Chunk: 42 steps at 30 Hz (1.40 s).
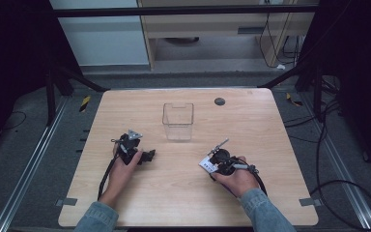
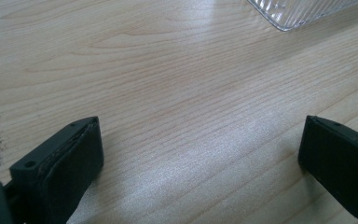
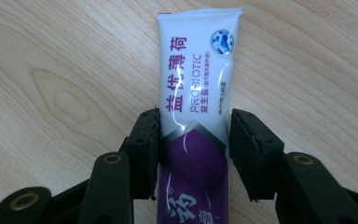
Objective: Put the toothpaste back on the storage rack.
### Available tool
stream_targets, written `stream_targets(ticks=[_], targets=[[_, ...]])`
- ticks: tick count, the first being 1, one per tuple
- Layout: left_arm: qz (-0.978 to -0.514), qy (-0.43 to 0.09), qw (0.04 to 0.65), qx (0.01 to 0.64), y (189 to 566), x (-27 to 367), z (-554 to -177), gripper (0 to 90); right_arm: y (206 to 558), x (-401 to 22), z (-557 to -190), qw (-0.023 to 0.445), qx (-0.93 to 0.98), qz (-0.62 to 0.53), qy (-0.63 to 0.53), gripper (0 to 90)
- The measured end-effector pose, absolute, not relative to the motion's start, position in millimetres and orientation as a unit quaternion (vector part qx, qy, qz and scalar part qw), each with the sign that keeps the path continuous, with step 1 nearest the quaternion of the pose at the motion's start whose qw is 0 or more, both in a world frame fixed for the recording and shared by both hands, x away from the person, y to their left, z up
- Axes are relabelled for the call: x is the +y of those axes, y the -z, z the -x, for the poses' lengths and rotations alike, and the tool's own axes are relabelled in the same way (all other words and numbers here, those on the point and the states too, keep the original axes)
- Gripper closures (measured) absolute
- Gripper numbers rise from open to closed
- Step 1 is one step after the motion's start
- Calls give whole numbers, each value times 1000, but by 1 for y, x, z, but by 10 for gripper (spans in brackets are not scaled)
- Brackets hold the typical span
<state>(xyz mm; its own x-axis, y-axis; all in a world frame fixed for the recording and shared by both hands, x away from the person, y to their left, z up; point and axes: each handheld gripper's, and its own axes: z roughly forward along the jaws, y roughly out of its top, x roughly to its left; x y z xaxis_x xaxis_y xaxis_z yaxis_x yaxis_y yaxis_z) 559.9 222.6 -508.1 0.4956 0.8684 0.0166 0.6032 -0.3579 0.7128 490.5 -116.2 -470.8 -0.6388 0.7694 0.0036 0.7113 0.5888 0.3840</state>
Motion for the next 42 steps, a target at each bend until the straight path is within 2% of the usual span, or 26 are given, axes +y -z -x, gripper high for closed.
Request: stream_targets(ticks=[14,29,35,42], targets=[[-799,-201,330,460,508,223,-560,0,472,-114,-489,88,888,-418,-171,557],[-799,-201,330,460,508,223,-560,0,472,-115,-489,90,887,-421,-169,629],[-799,-201,330,460,508,223,-560,0,468,-114,-487,97,885,-423,-170,727],[-799,-201,330,460,508,223,-560,0,466,-120,-486,93,873,-440,-191,780]])
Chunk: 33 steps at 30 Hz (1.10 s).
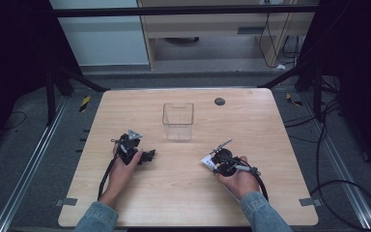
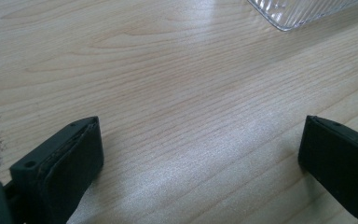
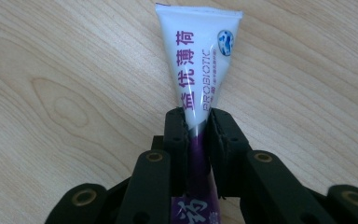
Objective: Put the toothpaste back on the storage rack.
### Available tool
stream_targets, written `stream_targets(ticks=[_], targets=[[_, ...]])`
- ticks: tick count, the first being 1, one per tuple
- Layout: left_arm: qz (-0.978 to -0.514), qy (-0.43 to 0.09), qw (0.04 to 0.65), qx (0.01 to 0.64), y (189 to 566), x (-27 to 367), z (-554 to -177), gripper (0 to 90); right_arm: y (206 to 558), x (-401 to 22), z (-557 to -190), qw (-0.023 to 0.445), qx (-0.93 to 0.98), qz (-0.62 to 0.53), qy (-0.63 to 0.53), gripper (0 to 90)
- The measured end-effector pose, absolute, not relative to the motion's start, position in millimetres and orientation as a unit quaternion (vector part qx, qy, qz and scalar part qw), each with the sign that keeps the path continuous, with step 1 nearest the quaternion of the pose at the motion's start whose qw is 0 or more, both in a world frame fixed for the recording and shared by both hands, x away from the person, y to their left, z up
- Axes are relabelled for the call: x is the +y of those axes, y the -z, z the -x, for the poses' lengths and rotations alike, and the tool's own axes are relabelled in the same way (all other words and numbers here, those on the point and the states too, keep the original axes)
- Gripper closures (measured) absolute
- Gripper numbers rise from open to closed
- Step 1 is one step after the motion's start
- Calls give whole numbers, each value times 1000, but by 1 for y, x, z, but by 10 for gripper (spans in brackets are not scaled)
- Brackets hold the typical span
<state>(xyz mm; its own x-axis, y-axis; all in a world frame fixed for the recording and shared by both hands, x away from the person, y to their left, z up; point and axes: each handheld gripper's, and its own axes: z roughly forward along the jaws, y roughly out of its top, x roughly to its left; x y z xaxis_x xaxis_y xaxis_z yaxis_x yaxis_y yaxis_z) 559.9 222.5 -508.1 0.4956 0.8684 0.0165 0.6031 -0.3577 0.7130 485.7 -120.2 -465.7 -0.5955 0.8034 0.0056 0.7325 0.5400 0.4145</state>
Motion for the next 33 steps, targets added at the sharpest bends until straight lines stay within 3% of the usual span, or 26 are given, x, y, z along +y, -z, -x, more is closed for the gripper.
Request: stream_targets(ticks=[33], targets=[[-799,-201,330,460,508,223,-560,0,417,-152,-484,122,831,-458,-292,801]])
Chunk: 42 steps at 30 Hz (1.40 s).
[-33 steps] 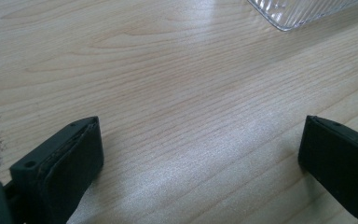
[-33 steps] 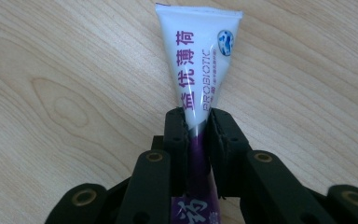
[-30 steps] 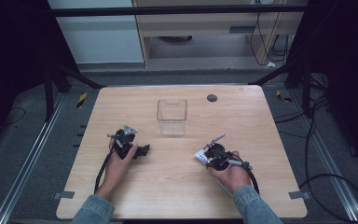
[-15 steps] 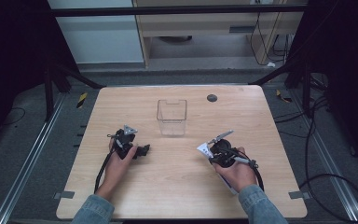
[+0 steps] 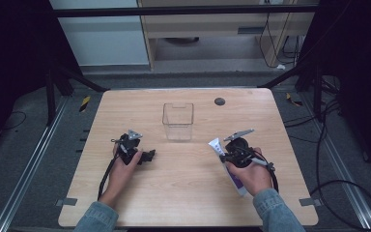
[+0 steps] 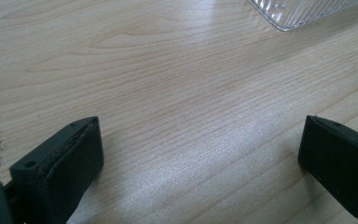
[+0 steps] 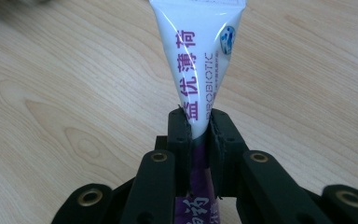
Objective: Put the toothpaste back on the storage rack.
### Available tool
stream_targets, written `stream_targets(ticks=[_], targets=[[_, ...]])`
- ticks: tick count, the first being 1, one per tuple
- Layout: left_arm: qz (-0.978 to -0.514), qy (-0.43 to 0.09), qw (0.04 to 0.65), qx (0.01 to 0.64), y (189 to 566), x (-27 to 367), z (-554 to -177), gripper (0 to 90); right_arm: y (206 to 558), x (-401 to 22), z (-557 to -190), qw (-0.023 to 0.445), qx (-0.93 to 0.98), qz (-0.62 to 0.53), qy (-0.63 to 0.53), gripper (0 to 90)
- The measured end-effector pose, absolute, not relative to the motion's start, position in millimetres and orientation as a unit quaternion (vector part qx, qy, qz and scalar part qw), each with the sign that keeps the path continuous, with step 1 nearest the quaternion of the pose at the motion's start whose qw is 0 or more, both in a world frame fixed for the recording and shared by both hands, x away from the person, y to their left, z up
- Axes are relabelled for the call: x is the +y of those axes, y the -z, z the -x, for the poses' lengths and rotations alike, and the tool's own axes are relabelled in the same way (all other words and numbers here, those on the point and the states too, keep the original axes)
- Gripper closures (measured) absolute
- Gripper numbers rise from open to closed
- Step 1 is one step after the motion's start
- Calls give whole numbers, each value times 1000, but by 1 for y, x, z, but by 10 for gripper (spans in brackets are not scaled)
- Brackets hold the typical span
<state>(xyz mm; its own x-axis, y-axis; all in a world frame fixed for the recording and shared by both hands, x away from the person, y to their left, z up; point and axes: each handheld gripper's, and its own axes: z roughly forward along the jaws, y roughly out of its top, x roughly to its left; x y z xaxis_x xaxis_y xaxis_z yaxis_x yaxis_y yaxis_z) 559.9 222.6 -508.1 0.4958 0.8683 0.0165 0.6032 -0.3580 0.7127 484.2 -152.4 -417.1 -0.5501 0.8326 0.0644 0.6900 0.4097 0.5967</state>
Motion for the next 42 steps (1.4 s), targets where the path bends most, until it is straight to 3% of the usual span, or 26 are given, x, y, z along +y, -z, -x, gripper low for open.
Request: stream_targets(ticks=[28,42], targets=[[-799,-201,330,460,508,223,-560,0,376,-153,-491,170,805,-445,-354,806],[-799,-201,330,460,508,223,-560,0,374,-144,-499,186,792,-433,-388,806]])
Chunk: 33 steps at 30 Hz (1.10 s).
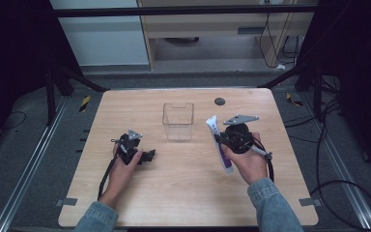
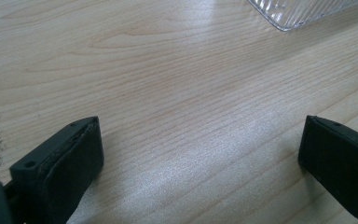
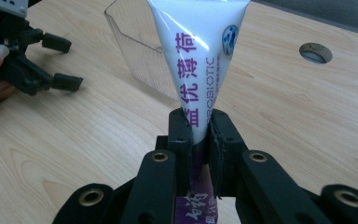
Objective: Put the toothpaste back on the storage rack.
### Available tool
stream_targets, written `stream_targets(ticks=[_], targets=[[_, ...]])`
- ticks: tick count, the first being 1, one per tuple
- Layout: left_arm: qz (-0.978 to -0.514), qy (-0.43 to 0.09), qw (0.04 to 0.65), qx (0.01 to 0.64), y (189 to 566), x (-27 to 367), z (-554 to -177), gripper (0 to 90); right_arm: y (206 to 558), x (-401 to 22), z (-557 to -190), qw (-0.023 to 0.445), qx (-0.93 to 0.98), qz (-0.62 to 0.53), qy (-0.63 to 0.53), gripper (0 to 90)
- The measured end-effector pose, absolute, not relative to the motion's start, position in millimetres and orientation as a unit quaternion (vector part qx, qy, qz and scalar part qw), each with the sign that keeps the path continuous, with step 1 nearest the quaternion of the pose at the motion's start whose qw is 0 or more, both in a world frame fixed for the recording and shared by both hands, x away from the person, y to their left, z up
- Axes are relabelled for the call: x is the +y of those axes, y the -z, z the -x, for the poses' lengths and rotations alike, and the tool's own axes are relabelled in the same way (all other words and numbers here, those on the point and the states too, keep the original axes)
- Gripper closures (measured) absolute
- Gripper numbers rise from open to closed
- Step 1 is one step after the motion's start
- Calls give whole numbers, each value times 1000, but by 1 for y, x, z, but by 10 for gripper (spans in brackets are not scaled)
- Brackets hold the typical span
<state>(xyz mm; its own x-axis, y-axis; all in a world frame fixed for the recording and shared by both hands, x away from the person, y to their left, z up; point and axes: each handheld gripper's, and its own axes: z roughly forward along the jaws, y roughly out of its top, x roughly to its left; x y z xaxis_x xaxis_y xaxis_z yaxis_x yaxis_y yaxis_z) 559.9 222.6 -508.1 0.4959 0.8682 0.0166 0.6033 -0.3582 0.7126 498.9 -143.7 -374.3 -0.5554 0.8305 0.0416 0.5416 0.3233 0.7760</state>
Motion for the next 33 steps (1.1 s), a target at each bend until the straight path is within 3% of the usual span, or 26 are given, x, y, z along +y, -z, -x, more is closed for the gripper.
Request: stream_targets(ticks=[33], targets=[[-800,-201,330,459,508,223,-560,0,363,-118,-517,207,759,-436,-437,806]])
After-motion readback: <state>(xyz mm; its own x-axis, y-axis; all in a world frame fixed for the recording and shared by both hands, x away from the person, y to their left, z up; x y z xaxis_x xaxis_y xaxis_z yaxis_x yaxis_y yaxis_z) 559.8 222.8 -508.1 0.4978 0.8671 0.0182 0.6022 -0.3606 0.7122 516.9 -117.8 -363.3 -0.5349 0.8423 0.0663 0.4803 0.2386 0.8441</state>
